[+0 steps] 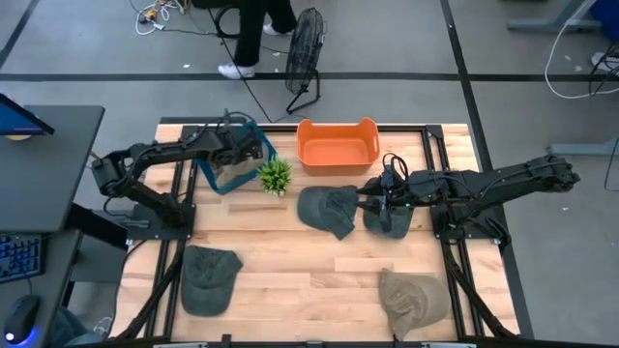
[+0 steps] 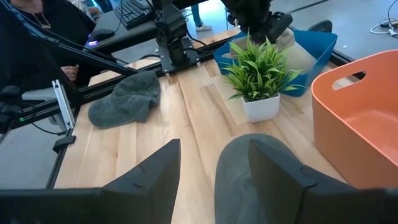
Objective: Pick & Place hat
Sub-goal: Put the left brown cap into the blue bin, then put the brown cap into the blue bin
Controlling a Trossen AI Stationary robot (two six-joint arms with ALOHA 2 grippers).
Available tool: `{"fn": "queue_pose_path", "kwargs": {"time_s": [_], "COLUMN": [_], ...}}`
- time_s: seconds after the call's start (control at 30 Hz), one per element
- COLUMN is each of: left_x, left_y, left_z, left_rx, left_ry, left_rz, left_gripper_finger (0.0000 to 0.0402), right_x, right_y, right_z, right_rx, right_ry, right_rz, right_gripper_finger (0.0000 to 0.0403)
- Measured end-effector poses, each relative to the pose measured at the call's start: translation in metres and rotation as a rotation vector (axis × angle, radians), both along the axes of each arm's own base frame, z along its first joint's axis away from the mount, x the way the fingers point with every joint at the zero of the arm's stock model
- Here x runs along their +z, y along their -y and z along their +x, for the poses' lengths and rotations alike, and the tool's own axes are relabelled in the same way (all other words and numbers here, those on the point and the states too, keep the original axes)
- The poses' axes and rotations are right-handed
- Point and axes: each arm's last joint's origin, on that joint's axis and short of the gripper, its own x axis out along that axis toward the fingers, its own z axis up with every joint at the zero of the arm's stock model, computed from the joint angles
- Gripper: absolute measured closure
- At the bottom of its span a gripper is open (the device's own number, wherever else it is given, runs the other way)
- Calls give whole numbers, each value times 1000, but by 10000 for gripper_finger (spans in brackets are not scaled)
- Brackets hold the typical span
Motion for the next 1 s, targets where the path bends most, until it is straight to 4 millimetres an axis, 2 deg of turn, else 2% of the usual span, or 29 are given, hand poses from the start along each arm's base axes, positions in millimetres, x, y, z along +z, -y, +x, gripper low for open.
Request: {"fn": "queue_pose_path", "kwargs": {"time_s": [0.23,0.43,0.57,0.63,0.83,1.0], "left_x": [0,-1,11,23,79,125], "left_y": [1,3,8,11,16,32], "left_z": [1,-1,-3,-6,-10,-6], "left_rx": [-42,-109,-119,-127,-213,-347], "left_ry": [0,-32,-3,-2,51,139], "left_rz": [-31,-78,-69,-62,18,110], "left_gripper_finger": [348,303,277,269,256,255], "right_x": [0,0,0,0,3,18], "right_y": [0,0,0,0,0,-3], "right_z": [0,0,0,0,1,3], "right_rx": [-1,-1,-13,-18,-3,91], "right_ry": [0,0,4,6,41,97], "right_rz": [1,1,33,47,25,28], "right_gripper_finger": [211,211,211,211,211,211]}}
